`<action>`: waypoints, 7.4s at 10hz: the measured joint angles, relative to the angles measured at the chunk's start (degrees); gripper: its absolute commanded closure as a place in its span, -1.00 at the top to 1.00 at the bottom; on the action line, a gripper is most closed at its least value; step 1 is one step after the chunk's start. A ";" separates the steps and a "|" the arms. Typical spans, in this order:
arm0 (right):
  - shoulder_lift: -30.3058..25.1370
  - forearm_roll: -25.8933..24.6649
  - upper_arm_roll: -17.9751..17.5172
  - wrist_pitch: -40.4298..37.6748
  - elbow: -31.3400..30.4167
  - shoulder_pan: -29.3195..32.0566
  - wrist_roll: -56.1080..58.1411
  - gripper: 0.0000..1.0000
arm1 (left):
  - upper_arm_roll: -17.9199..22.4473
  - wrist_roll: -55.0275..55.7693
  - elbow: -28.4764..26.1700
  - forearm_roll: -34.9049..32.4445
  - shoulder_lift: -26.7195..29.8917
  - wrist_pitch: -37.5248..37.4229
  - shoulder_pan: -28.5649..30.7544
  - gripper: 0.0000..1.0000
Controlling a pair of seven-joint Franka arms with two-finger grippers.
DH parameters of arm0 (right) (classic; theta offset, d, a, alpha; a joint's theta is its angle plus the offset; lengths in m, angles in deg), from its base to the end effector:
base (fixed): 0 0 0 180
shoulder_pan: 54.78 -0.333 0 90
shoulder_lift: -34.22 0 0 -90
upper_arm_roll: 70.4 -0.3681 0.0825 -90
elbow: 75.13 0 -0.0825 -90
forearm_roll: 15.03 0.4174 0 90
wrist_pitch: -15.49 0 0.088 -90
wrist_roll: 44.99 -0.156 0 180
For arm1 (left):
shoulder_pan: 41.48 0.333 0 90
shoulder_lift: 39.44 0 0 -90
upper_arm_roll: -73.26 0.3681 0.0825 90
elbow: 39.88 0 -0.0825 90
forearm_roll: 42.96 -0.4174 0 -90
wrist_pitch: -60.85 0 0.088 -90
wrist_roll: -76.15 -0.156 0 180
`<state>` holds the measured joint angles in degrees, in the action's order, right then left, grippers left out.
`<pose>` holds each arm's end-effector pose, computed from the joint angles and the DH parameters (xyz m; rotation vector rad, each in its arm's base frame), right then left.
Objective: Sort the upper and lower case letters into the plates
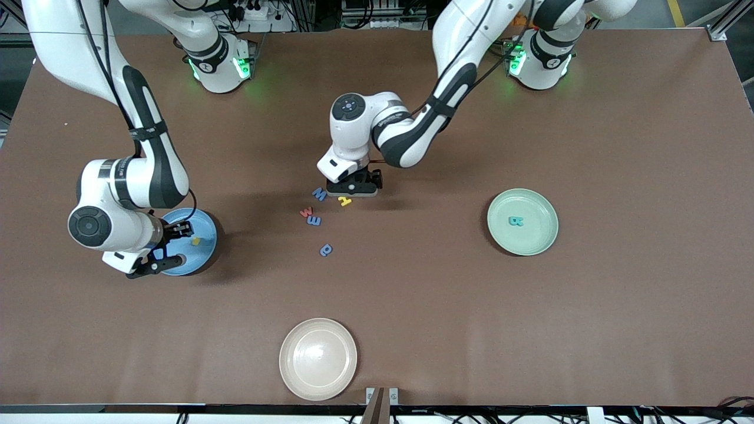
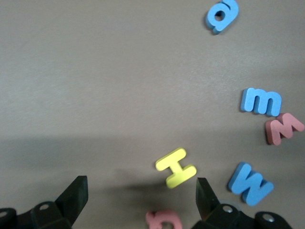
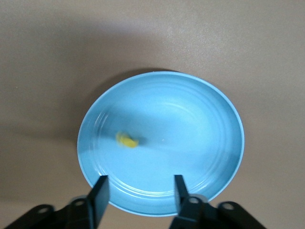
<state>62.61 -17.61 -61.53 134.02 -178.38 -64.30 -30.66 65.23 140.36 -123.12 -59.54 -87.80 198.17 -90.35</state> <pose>0.6653 0.0082 0.2340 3.0024 0.4500 -0.3592 0.4635 -0.6544 0.1590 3.0877 -0.0346 0.2270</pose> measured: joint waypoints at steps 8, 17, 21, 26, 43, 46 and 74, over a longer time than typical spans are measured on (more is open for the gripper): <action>0.68 0.00 -0.44 1.59 0.02 -0.18 -0.32 1.00 | 0.03 3.36 3.35 1.81 -2.18 -9.37 -2.27 1.00; 0.70 0.00 -0.57 1.61 0.03 -0.21 -0.36 1.00 | -0.15 3.86 3.68 2.14 -2.24 -9.26 -3.46 0.37; 0.70 0.00 -0.58 1.61 0.03 -0.21 -0.37 1.00 | -0.15 4.06 3.65 2.16 -3.17 -7.06 -3.96 0.36; 0.70 0.00 -0.72 1.61 0.03 -0.21 -0.38 1.00 | -0.25 4.37 3.93 2.19 -3.37 -5.97 -4.14 -0.50; 6.86 9.34 -1.31 14.71 -0.05 -29.43 -1.03 1.00 | -14.73 -38.49 -11.81 6.62 13.14 -24.55 42.80 -0.73; 7.00 9.34 -1.05 14.75 -0.70 -29.19 8.18 1.00 | -16.24 -44.50 -22.91 5.00 17.31 -17.23 50.37 -0.70; 4.92 9.36 2.91 20.34 -4.28 -27.82 14.47 -1.00 | -17.31 -32.61 -14.40 2.36 11.04 -12.41 37.36 1.00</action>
<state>67.53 -8.25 -58.62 154.36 -182.65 -92.13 -16.19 47.92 107.75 -137.51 -57.18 -76.77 185.76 -52.99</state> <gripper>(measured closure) 0.661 0.000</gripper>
